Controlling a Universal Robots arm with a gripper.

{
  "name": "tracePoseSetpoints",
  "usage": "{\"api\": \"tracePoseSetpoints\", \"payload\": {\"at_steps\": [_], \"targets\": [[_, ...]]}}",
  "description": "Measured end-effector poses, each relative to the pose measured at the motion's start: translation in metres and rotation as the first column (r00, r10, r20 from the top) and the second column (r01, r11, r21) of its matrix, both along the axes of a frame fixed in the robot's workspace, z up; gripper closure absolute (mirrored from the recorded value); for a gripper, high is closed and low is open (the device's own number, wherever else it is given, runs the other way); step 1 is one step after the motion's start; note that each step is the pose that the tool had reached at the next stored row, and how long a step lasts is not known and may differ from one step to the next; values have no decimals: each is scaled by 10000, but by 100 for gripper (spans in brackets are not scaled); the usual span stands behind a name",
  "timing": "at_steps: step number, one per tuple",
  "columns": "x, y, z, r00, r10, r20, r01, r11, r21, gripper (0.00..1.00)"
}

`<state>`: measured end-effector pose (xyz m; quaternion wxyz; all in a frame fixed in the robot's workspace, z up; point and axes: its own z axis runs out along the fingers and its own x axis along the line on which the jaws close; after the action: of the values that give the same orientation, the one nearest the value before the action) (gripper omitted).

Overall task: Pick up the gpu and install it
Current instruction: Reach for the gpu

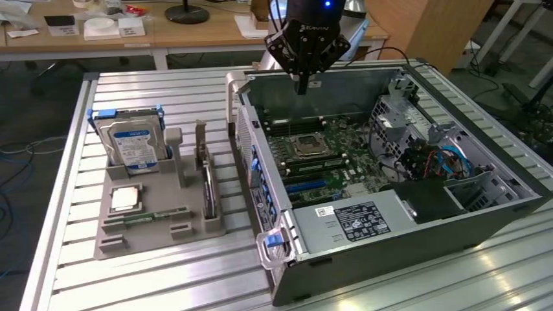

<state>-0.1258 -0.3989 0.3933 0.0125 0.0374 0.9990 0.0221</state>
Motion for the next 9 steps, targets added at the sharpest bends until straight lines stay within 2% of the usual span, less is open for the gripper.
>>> {"api": "tracePoseSetpoints", "payload": {"at_steps": [9], "targets": [[-105,0,-1,10000,0,0,0,10000,0,89]]}}
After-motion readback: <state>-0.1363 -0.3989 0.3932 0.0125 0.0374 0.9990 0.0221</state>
